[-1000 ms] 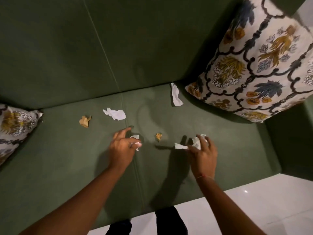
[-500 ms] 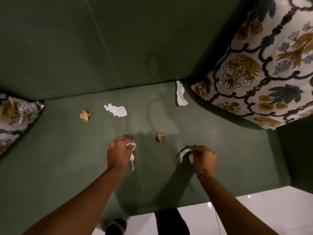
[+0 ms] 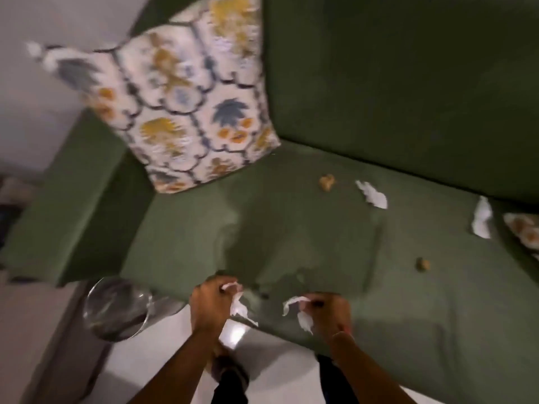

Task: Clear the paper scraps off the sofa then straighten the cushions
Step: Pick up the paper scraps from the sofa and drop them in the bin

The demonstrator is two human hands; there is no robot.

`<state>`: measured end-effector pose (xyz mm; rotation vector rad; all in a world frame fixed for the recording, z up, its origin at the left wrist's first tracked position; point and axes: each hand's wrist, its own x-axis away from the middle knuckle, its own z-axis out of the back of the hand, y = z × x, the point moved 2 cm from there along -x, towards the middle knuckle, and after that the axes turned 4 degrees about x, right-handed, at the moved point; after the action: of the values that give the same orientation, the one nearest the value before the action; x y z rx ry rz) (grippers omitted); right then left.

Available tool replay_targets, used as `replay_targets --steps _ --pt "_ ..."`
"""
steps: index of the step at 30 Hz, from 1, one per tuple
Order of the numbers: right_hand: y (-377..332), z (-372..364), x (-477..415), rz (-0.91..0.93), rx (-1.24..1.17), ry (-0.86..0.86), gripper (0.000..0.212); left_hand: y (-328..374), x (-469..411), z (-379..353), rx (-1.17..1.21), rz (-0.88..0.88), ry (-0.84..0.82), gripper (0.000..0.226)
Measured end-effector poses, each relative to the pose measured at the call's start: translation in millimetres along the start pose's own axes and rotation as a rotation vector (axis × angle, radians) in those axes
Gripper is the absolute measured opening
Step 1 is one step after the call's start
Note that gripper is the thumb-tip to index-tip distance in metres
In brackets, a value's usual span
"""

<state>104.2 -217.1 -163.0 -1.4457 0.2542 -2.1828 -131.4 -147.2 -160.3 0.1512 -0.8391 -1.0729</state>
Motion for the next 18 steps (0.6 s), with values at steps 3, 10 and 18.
replay_targets --steps 3,10,18 --pt "-47 -92 26 0.007 0.051 -0.1 0.011 -92 -5 67 0.066 0.174 0.12 0.012" --pt "-123 -304 63 0.111 0.162 -0.382 0.012 -273 -29 160 0.242 0.509 0.294 0.027" --pt "-145 -449 23 -0.052 0.137 -0.1 0.029 -363 -94 176 0.386 0.594 0.299 0.028"
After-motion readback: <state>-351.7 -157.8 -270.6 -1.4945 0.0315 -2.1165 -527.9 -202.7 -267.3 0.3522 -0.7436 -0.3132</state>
